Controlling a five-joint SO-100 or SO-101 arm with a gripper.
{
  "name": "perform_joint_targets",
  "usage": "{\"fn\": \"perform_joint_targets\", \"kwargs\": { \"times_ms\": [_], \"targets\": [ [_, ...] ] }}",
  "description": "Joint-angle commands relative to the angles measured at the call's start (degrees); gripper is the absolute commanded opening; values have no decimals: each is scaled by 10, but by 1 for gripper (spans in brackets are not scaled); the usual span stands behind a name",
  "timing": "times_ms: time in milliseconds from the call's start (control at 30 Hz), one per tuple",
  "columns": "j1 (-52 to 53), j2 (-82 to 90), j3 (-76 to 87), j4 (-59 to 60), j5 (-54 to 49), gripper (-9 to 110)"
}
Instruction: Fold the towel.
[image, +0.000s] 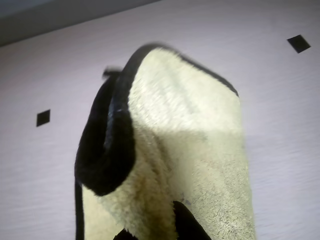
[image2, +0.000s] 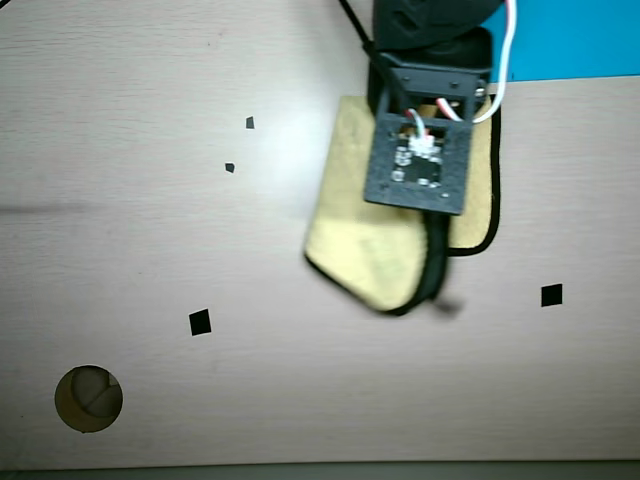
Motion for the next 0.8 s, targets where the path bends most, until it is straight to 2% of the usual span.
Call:
{"fn": "perform_joint_targets", "kwargs": {
  "times_ms": [0,467,767],
  "targets": [
    [-16,-10,-53,6,19,0],
    [-75,-17,-60,56,68,0],
    [-118,-73,-55,65,193,0]
  ]
}}
